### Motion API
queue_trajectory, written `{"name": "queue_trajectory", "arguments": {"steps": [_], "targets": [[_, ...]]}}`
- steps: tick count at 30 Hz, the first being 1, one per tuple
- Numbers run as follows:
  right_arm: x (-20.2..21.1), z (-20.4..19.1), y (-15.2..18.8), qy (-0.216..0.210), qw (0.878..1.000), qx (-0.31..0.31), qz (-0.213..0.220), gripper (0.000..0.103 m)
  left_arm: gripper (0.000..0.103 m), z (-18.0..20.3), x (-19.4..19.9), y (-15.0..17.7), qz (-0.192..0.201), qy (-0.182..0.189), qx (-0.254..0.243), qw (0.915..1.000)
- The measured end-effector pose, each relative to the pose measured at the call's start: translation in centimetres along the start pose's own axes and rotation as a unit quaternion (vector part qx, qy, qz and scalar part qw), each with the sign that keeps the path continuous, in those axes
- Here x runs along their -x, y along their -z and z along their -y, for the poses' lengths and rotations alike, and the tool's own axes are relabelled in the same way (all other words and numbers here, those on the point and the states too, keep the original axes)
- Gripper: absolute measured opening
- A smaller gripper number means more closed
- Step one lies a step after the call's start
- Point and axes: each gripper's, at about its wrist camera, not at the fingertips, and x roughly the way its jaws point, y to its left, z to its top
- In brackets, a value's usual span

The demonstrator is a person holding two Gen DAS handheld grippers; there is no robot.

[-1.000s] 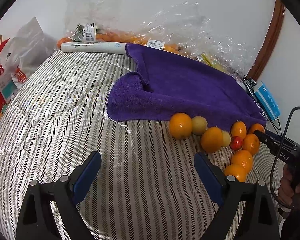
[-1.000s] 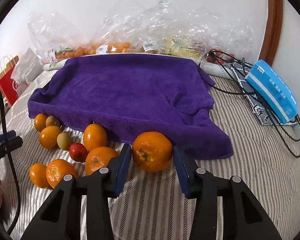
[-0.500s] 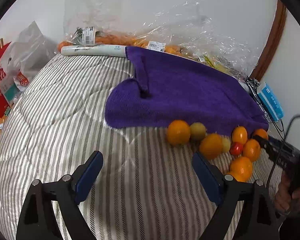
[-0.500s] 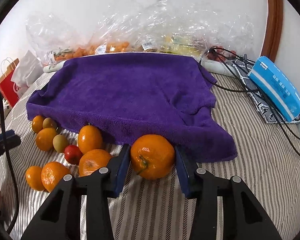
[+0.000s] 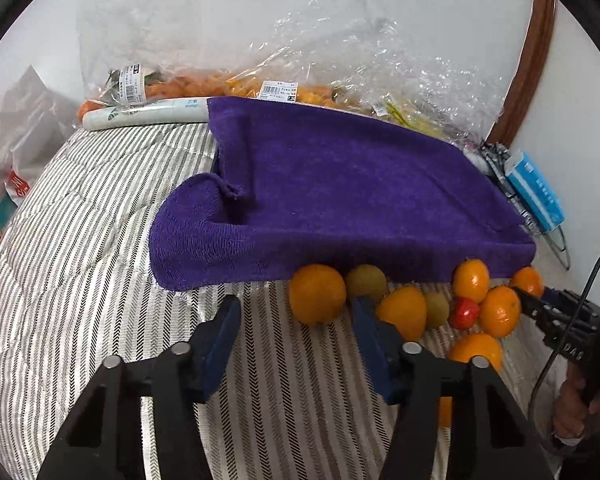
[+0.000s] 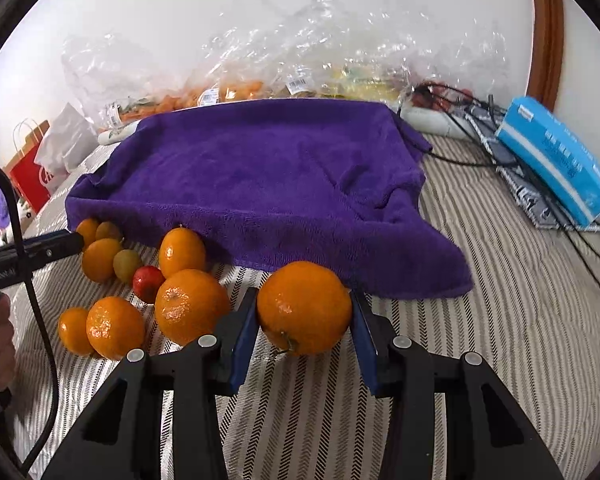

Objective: Organize fruits
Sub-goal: 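Close the left tool on a medium orange while the right tool holds its orange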

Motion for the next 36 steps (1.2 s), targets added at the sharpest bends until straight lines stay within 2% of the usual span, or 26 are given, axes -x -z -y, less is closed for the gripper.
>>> {"name": "queue_trajectory", "arguments": {"steps": [5,13,18,19,21,24,36], "targets": [[-0.55,-0.02,0.02,0.009,1.0,0.0,-0.013,0.044,0.048,1.01,-0.57,0.22,-0.003,-0.023,-0.029,0.9993],[-0.8,-0.76,-0.02,0.031,0.999,0.022,-0.017,0.044,0.048,0.81,-0.93,0.03,-0.011,-0.018,-0.024,0.9995],[-0.76,-0.61,0.03,0.03,0.999,0.021,-0.017,0.044,0.048,0.55,-0.96,-0.07,-0.011,-0.014,-0.022,0.9996],[-0.76,-0.61,0.05,0.03,0.999,0.022,-0.017,0.044,0.047,0.47,-0.95,-0.1,-0.01,-0.012,-0.02,0.9997],[-0.74,-0.68,0.05,0.031,0.999,0.023,-0.017,0.044,0.034,0.27,-0.83,-0.12,-0.008,-0.002,-0.016,0.9998],[-0.72,-0.73,0.06,0.029,0.999,0.022,-0.017,0.044,0.027,0.14,-0.77,-0.15,-0.008,0.011,-0.014,0.9998],[-0.73,-0.79,0.01,0.022,0.999,0.024,-0.016,0.043,0.027,0.19,-0.91,-0.36,-0.01,0.03,-0.011,0.9994]]}}
